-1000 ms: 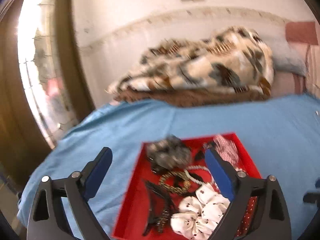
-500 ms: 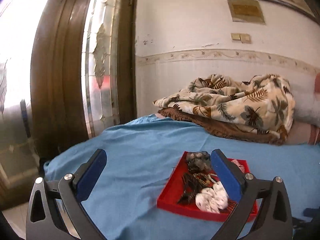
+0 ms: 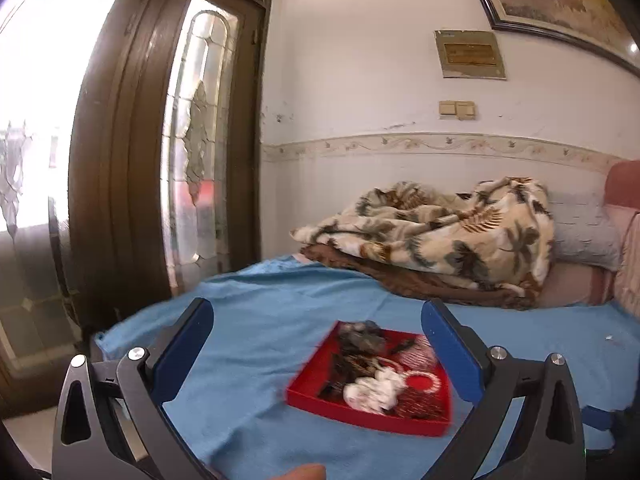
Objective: Organize jewelry
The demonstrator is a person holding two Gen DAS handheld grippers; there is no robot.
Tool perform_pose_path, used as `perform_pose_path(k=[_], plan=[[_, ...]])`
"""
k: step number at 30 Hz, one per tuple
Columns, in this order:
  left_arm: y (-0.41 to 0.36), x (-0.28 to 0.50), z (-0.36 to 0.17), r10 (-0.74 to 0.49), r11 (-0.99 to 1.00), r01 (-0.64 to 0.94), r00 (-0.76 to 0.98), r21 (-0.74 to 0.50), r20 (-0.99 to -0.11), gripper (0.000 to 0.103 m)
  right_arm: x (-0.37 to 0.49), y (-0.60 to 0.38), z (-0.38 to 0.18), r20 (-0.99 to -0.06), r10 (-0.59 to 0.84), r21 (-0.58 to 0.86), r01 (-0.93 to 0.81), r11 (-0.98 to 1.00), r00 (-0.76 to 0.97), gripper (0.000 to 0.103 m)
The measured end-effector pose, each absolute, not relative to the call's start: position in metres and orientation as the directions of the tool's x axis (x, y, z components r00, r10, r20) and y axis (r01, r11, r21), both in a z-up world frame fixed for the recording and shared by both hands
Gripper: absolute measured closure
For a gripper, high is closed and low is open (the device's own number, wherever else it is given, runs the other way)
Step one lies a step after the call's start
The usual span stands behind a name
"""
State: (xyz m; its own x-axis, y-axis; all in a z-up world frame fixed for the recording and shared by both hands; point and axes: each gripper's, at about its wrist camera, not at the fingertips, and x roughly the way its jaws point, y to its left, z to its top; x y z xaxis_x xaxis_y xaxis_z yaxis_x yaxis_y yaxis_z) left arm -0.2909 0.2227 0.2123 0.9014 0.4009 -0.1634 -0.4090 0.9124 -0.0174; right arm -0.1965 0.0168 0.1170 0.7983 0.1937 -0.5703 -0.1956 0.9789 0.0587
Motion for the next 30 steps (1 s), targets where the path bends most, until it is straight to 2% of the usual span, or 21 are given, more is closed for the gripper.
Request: perform_pose_path(k=[5,11,15,19,30], plan=[[0.209,-0.281,0.211,0.313,0.948,-0.318,0.913,0.024,-0.26,0.0,-0.207,0.014,0.121,-0.549,0.171,0.033,-0.183,0.983,0.818,0.021],[0.198,-0.27,0.203,0.334,0.942,-0.326,0.888,0.081,-0.315,0.0,-0.226,0.005,0.137,-0.503,0.109,0.0,-0.126,0.992,0.858,0.021],[0.198,-0.267,0.198,0.324,0.945,-0.318,0.879,0.077,-0.351,0.0,-0.242,0.006,0.151,-0.452,0.053,-0.046,-0.083,0.996,0.891,0.012],[0.198,-0.264,0.191,0.3,0.952,-0.297,0.87,0.071,-0.392,0.0,-0.248,0.014,0.154,-0.423,0.014,-0.109,-0.066,0.992,0.906,0.008],[0.199,-0.246,0.164,0.254,0.965,-0.249,0.826,0.079,-0.503,0.0,-0.229,0.015,0.135,-0.509,0.025,-0.085,-0.079,0.993,0.86,0.007]])
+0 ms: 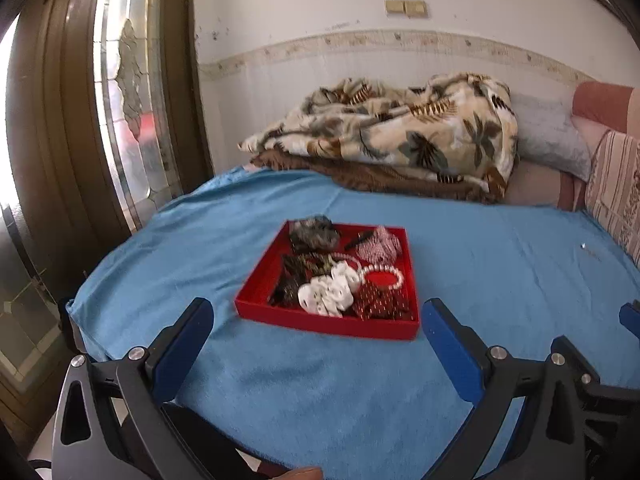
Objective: Organize jewelry
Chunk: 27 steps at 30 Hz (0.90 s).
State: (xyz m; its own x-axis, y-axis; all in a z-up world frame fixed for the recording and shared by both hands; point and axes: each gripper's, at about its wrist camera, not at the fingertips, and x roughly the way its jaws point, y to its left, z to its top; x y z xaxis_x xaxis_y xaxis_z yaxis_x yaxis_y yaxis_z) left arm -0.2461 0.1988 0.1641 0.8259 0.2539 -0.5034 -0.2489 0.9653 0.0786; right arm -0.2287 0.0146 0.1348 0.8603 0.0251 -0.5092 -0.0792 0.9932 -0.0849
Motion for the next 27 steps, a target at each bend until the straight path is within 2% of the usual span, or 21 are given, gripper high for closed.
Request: perform_pose_path(k=[8,27], plan=[[0.196,-0.239,0.151,0.232,0.971,-0.219,0.798,0.09,-0.557,0.0,-0.219,0.014,0.122,-0.566,0.024,-0.071,-0.078,0.994,0.824,0.007],[0.192,-0.235,0.143,0.179,0.983,-0.167,0.775,0.077,-0.607,0.0,-0.217,0.017,0.116,-0.588,0.031,-0.08,-0.095,0.992,0.809,0.007]])
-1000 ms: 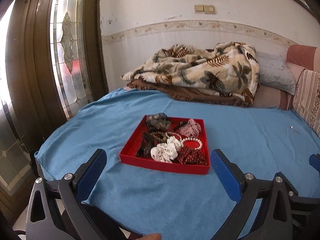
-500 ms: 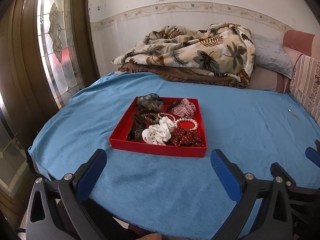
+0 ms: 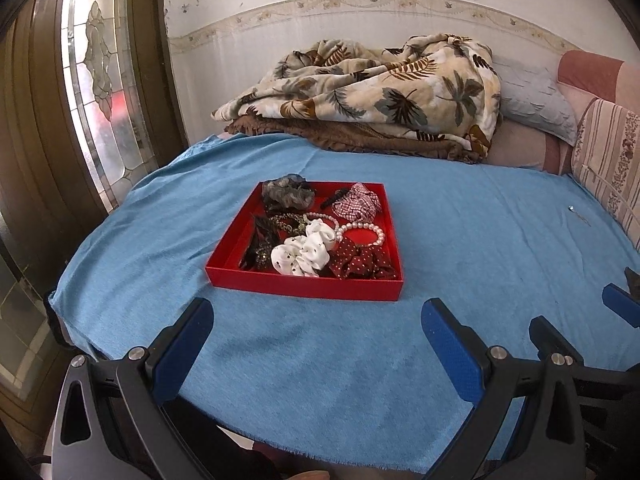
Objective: Organize jewelry
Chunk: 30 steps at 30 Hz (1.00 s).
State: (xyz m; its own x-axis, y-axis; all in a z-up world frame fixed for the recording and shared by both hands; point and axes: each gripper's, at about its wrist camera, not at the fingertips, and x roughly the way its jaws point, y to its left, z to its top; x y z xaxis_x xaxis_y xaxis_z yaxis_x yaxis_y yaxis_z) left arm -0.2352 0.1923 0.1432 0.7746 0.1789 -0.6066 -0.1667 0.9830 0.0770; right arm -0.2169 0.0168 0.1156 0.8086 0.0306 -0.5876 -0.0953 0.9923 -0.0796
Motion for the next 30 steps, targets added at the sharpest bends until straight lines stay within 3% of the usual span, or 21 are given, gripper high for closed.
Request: perform_pose_path(k=[30], plan=[[0.192,-0.23,0.133,0.12,0.991,-0.127,0.747,0.037,-0.654,0.0,-0.216,0.021,0.112,-0.601,0.036,-0.077,-0.103,0.992,0.798,0.007]])
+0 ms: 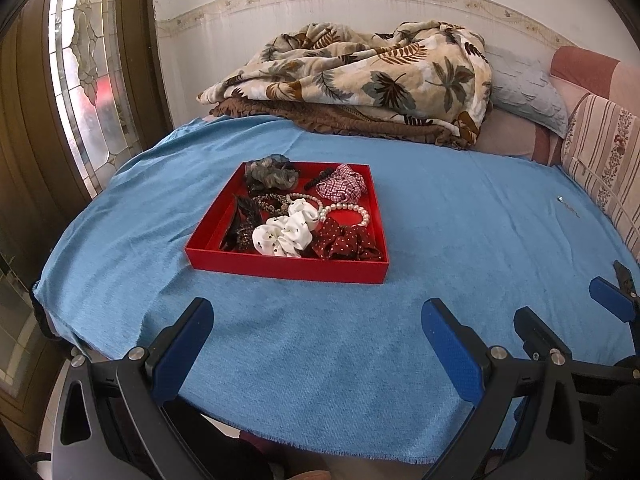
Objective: Organize jewelry
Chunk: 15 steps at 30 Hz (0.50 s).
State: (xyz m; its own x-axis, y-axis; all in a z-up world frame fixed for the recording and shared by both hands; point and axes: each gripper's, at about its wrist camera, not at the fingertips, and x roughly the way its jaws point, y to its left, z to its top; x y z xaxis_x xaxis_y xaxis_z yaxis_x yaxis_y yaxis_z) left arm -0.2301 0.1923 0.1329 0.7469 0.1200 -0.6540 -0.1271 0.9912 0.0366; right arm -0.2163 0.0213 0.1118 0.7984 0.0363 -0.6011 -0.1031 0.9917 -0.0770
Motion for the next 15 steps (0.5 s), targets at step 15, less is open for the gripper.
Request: perform_pose_path(k=[15], plan=[[0.1965,-0.2296,0.1285,0.127,0.99,-0.137,0.737,0.037,-0.664,0.0,-0.2133,0.0177,0.1089,-0.604,0.033,-0.081,-0.103,0.991,0.796,0.007]])
